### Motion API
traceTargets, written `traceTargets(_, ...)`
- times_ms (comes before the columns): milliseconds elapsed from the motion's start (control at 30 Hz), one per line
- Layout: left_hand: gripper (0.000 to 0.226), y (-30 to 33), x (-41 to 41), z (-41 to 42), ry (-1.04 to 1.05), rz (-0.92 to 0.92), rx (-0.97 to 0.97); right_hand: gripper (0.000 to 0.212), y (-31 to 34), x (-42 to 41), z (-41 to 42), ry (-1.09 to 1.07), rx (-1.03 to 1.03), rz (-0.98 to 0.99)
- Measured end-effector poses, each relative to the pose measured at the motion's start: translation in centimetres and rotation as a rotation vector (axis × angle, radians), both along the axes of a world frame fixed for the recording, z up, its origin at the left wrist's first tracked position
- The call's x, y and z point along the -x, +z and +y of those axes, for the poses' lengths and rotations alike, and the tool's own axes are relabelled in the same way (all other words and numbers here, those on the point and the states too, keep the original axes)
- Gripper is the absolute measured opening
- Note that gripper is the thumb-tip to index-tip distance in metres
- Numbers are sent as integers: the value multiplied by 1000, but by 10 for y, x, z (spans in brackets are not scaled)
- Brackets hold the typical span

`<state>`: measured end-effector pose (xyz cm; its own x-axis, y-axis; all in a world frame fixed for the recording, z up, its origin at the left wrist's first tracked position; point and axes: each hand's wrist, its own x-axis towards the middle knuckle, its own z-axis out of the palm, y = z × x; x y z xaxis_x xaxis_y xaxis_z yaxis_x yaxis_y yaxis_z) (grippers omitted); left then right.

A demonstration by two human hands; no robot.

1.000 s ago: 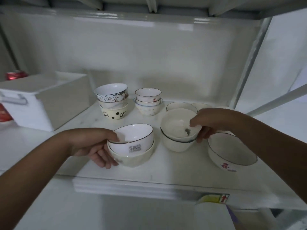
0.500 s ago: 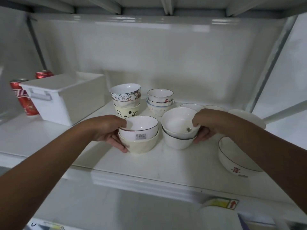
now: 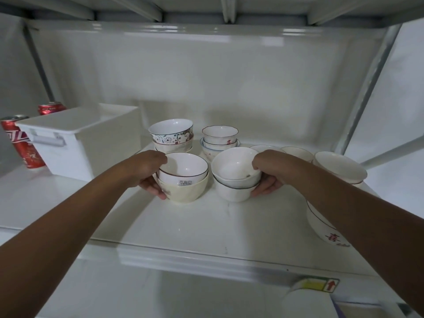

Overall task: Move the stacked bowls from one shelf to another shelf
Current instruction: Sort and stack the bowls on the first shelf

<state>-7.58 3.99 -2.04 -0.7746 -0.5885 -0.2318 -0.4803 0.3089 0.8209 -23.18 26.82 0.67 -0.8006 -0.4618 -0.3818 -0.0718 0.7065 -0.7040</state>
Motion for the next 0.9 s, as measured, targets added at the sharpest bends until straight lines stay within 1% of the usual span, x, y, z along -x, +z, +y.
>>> traceTargets(100, 38, -4, 1, -2, -6, 37, 10, 28, 0, -2, 0, 4, -41, 32)
traceTargets(167, 38, -6, 0, -3, -8, 56, 15, 29, -2, 1, 1, 6, -73, 88)
traceTargets(333, 37, -10, -3, -2, -8, 85, 39, 19, 1, 10, 5, 32, -91, 417)
traceTargets(400, 36, -10, -4, -1, -6, 86, 49, 23, 3, 10, 5, 59, -93, 467)
traceTargets(500, 37, -9, -6, 0, -8, 76, 51, 27, 1, 13, 4, 73, -75, 469)
traceTargets(633, 45, -10, -10, 1, -8, 81, 35, 21, 4, 17, 5, 36, 8, 421)
traceTargets(767, 59, -12, -10, -3, 45, 100, 123, 16, 19, 15, -5, -8, 135, 355)
traceTargets(833, 54, -10, -11, -5, 80, 146, 222, 15, 28, 11, -17, 3, 185, 330)
traceTargets(900, 45, -7, -13, -8, 118, 252, 221, 15, 37, 4, -32, 36, 223, 326)
